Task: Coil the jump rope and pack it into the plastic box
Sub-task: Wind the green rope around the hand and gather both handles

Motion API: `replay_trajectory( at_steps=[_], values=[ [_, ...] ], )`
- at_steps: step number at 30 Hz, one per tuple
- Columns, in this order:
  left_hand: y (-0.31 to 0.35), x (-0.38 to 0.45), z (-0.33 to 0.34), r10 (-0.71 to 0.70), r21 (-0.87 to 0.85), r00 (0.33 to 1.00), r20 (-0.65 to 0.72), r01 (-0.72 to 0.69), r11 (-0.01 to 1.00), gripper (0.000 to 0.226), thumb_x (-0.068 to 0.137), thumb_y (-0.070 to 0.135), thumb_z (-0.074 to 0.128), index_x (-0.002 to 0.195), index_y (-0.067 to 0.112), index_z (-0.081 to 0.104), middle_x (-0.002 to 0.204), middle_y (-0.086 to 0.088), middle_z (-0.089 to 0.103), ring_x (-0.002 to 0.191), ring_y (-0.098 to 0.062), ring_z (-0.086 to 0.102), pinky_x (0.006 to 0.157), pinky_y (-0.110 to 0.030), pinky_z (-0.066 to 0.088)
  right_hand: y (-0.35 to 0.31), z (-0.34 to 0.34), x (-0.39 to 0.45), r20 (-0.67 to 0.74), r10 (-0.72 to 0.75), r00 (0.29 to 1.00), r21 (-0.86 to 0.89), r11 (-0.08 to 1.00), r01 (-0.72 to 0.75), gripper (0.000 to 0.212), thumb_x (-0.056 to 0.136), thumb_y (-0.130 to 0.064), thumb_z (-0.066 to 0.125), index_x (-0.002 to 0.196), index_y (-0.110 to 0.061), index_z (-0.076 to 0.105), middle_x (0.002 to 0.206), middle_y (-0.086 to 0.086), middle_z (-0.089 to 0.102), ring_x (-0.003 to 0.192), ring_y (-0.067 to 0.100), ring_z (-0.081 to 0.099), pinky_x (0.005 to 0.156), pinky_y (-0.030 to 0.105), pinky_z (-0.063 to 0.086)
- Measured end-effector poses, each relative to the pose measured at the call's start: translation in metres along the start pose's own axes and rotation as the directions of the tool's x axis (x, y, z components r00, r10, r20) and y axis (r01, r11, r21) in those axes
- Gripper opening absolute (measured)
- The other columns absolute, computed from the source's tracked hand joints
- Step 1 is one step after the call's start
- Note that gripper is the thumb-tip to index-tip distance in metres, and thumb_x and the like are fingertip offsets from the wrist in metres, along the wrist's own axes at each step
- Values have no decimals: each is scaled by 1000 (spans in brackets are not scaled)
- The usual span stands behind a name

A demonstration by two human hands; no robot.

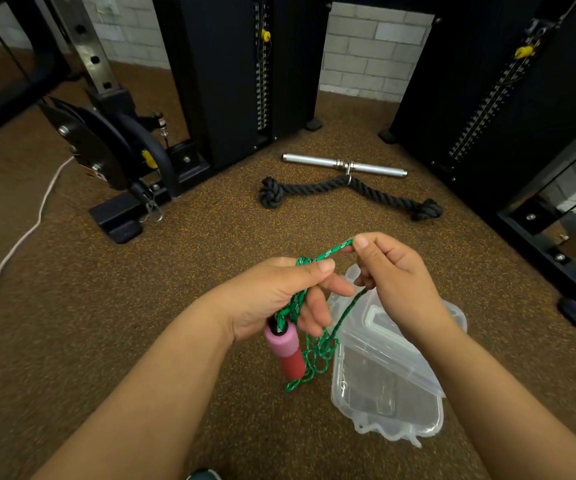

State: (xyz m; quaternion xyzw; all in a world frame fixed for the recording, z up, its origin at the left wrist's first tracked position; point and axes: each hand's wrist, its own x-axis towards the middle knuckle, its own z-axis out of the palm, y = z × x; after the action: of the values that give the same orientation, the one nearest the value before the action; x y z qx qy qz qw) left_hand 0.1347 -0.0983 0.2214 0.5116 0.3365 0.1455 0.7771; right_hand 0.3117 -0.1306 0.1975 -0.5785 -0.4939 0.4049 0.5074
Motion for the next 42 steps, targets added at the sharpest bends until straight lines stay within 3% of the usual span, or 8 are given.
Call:
replay_trajectory(
  at_steps=[6,10,14,20,27,35,37,42],
  values=[
    [-2,3,2,89,-108,996,25,-86,990,38,87,39,48,89,12,74,49,1,62,44,-11,58,50,-20,47,14,10,-2,89,85,992,-21,996,-83,25,96,-23,48,81,-17,66,64,4,50,60,15,44,57,30,39],
    [1,4,-6,167,-345,977,-130,-202,917,44,97,35,38,94,11,74,72,-4,74,58,-13,69,59,-22,55,33,21,-10,180,137,974,-209,973,-98,30,97,-26,45,83,-5,61,62,6,45,57,19,39,55,36,33],
    [5,5,-17,191,-446,930,-316,-323,835,53,101,39,25,119,8,63,110,-11,73,93,-19,72,80,-29,55,40,23,-18,207,75,975,-423,906,20,32,98,-27,44,80,-6,59,60,-9,51,56,-1,50,55,22,38],
    [2,7,-24,114,-540,922,-370,-313,781,88,89,70,15,137,3,46,128,-17,63,116,-24,63,103,-37,41,29,26,-26,356,-147,923,-572,747,340,40,96,-45,32,86,-17,60,73,-10,56,71,5,50,63,21,37],
    [0,11,-18,70,-388,945,-319,-198,900,106,78,81,0,145,8,35,133,-16,60,120,-22,59,106,-36,36,9,27,-27,330,-276,903,-470,781,411,36,96,-39,36,81,-17,61,65,-19,49,67,-5,49,62,9,33],
    [-18,10,-13,-26,175,966,-256,73,982,106,63,91,-2,151,34,17,151,6,40,130,-10,45,104,-35,25,-5,25,-23,285,-213,934,-197,941,274,24,96,-30,44,90,-14,61,87,-6,66,89,8,63,72,20,47],
    [-19,10,-12,-39,263,985,-166,82,961,107,66,92,3,146,28,34,136,2,57,123,-14,54,110,-42,28,-7,22,-21,263,-208,942,-201,943,265,20,96,-22,45,90,-12,61,80,-10,62,78,2,59,67,13,42],
    [-8,6,-2,10,510,993,-114,49,859,36,97,47,40,109,21,63,83,1,76,85,-12,70,93,-37,48,-1,8,-12,84,-175,981,-340,920,193,16,96,-27,50,84,-20,58,70,-10,56,66,1,52,61,16,39]
  ],
)
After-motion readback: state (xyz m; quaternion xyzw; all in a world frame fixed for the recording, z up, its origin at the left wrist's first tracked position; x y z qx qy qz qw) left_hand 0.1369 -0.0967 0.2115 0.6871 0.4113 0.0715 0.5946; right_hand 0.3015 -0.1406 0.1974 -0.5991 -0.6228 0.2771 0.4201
